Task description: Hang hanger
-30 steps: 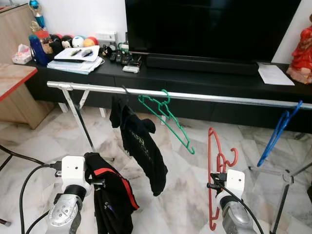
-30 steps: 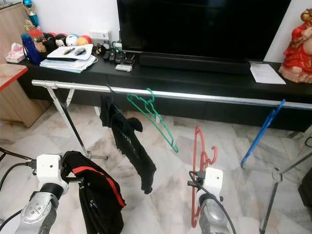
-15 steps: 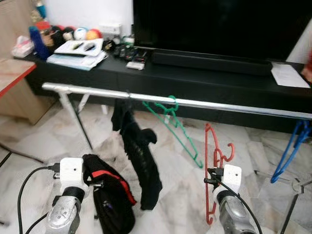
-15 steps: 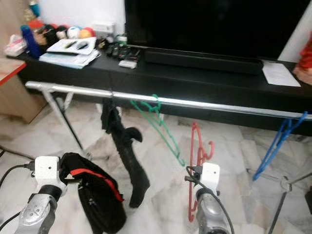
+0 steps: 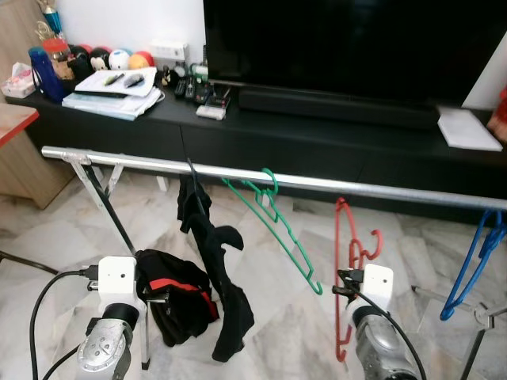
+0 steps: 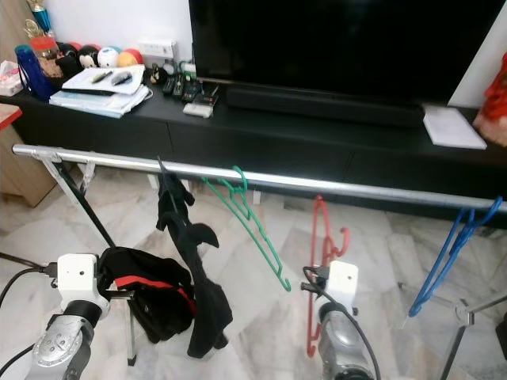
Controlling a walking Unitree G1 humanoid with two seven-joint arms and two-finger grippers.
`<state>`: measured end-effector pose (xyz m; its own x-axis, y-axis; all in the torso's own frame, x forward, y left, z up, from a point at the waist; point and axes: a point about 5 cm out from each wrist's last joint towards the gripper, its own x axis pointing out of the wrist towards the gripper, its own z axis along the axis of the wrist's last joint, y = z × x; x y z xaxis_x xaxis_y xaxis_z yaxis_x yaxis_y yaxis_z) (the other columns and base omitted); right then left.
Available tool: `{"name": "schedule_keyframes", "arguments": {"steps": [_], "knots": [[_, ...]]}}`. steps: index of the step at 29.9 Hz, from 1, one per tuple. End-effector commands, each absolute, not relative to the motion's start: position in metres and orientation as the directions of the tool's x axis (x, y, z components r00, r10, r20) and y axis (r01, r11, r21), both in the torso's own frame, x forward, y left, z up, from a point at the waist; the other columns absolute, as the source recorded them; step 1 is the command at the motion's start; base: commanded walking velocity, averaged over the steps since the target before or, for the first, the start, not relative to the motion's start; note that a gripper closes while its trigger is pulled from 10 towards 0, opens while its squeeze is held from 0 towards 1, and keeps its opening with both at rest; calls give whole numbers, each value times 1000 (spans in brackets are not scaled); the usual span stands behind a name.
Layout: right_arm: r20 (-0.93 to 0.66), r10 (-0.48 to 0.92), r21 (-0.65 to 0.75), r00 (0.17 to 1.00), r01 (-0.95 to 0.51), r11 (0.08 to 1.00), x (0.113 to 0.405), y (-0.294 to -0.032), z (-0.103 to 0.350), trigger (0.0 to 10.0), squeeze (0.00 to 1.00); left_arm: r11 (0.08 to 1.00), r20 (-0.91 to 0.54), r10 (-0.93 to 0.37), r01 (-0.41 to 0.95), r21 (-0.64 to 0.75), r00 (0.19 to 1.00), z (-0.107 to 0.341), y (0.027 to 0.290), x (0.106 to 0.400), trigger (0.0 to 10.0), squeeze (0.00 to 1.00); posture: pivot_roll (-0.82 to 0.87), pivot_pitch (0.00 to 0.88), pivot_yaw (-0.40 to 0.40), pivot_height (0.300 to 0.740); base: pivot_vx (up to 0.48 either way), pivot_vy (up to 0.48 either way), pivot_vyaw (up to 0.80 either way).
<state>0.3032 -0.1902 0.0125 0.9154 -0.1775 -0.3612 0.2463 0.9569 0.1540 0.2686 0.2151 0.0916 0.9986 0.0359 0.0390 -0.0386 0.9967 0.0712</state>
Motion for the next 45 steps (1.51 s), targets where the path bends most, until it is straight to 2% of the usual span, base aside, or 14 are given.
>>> {"name": "schedule_keyframes", "arguments": {"steps": [1, 13, 37, 45], "knots": [[-334, -230, 167, 914, 297, 940, 307, -197, 19, 10000, 0, 996, 60, 29, -34, 83, 998, 97, 215, 268, 10000, 0, 51, 145, -36, 740, 0, 0, 0], [-263, -254, 149, 931, 299, 942, 347, -199, 65, 10000, 0, 996, 63, 24, -30, 89, 998, 100, 216, 270, 10000, 0, 53, 144, -28, 740, 0, 0, 0], [-266, -210, 138, 941, 253, 958, 370, -192, 93, 10000, 0, 996, 63, 18, -23, 87, 998, 101, 215, 270, 10000, 0, 68, 146, -23, 740, 0, 0, 0], [-345, -167, 110, 924, 217, 970, 371, -185, 89, 10000, 0, 996, 58, 14, -19, 87, 998, 101, 215, 269, 10000, 0, 71, 148, -23, 740, 0, 0, 0]]}}
